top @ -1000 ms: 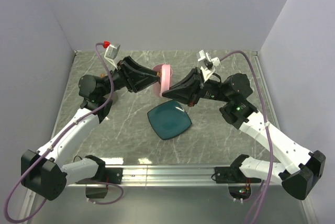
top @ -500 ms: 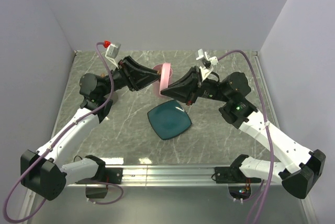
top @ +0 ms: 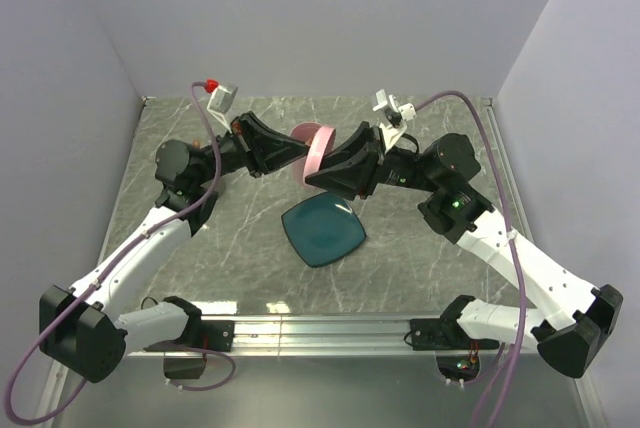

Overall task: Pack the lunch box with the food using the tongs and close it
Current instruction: Pick up the box lid from the center of the board, then close the box lid on the packing box.

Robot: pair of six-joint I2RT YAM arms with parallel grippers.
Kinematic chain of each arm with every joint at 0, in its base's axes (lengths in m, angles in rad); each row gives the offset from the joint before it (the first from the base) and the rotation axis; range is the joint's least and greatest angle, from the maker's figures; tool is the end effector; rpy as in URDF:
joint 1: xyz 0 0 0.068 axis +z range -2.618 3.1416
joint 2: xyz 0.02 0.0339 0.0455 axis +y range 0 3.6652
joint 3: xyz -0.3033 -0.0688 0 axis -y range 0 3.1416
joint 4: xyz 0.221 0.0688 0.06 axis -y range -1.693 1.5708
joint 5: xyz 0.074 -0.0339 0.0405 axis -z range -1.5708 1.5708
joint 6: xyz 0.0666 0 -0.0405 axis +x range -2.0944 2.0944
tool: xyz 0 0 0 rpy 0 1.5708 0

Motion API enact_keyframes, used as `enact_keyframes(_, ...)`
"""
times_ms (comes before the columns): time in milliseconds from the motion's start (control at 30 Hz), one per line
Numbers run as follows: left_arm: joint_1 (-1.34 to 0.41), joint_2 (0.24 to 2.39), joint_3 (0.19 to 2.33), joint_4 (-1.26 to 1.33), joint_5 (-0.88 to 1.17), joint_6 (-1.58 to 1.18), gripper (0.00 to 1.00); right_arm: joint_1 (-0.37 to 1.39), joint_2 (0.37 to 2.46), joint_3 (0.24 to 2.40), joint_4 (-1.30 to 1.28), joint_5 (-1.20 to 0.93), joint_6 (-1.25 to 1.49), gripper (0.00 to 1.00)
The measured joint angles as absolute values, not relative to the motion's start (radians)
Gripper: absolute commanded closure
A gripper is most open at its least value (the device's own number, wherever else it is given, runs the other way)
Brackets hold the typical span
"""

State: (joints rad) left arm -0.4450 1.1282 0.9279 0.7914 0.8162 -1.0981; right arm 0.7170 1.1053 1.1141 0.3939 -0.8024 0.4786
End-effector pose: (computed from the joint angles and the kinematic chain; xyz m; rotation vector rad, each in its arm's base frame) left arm 0.1758 -0.1376 0.4691 0.4775 1.2889 -1.7270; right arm 0.1306 0.1774 0.4936 -0.9228 1.1186 1.4671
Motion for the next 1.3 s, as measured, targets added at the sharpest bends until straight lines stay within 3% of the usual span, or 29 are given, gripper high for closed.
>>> enact_keyframes(33, -0.448, 1.128, 0.930, 0.765, 0.820, -1.090, 1.00, 0.717, 1.106, 1.119, 0.374, -0.801, 0.476, 0.53)
enact_keyframes(300, -0.424, 1.169, 1.082, 0.388, 0.808, -0.872, 1.00, 0.603, 1.106, 1.133, 0.220, -0.765, 0.477, 0.22)
enact_keyframes(333, -0.423, 1.176, 1.115, 0.328, 0.793, -0.831, 1.00, 0.574, 1.106, 1.136, 0.192, -0.761, 0.479, 0.13)
enact_keyframes(467, -0.423, 1.237, 1.279, 0.070, 0.694, -0.617, 1.00, 0.470, 1.106, 1.156, 0.093, -0.752, 0.472, 0.02)
enact_keyframes(933, -0.449, 1.812, 2.061, -0.693, 0.183, -0.058, 1.00, 0.241, 1.106, 1.165, -0.133, -0.771, 0.356, 0.00)
enact_keyframes(1300, -0.498, 2.019, 2.211, -0.897, 0.080, 0.139, 1.00, 0.211, 1.106, 1.161, -0.154, -0.771, 0.304, 0.00)
